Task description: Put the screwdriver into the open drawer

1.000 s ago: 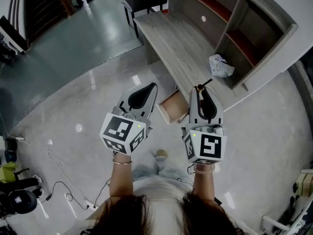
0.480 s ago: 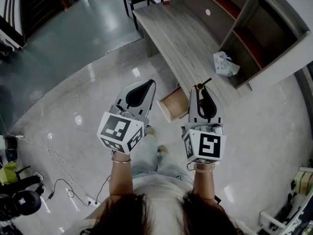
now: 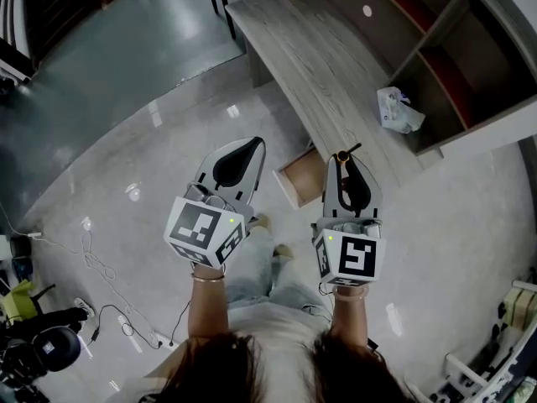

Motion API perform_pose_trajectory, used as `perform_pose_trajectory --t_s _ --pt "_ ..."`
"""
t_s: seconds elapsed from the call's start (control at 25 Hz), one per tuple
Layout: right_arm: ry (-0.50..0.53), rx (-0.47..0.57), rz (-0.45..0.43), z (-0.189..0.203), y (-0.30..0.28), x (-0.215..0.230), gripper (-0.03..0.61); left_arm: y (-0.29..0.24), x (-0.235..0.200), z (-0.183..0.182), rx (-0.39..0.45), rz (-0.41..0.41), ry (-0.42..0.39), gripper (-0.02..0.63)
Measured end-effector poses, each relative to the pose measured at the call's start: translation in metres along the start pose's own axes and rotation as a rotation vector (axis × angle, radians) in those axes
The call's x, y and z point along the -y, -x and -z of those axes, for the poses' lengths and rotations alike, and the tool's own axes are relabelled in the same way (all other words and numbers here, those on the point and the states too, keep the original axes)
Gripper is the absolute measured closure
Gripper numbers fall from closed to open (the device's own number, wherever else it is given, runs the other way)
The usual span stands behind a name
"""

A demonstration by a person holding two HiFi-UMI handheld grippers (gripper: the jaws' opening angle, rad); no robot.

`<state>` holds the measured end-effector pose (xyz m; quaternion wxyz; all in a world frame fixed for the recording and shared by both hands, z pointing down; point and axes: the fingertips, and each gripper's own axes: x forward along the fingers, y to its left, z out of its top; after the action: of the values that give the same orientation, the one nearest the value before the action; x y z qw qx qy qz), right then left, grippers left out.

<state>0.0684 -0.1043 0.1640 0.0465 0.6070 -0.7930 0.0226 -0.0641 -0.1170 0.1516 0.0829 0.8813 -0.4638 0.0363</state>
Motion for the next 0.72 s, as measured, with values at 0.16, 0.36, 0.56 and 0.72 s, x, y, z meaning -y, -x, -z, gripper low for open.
perform_pose_trajectory --t_s 0.16,0.36,0.56,0.72 --pt "0.005 -0.040 0.008 0.020 -0.012 -0.003 0.491 -0.009 -0.012 0.010 -0.001 0.011 0.008 0.598" --pt "0.008 -0.088 0.020 0.044 -0.024 -0.002 0.491 -0.020 -0.024 0.026 -0.024 0.022 0.033 0.598" --pt "0.021 -0.134 0.022 0.072 -0.035 -0.005 0.491 -0.029 -0.035 0.045 -0.053 0.024 0.056 0.598" --pt "0.042 -0.170 0.005 0.093 -0.042 -0.014 0.491 -0.034 -0.046 0.064 -0.075 0.020 0.084 0.598"
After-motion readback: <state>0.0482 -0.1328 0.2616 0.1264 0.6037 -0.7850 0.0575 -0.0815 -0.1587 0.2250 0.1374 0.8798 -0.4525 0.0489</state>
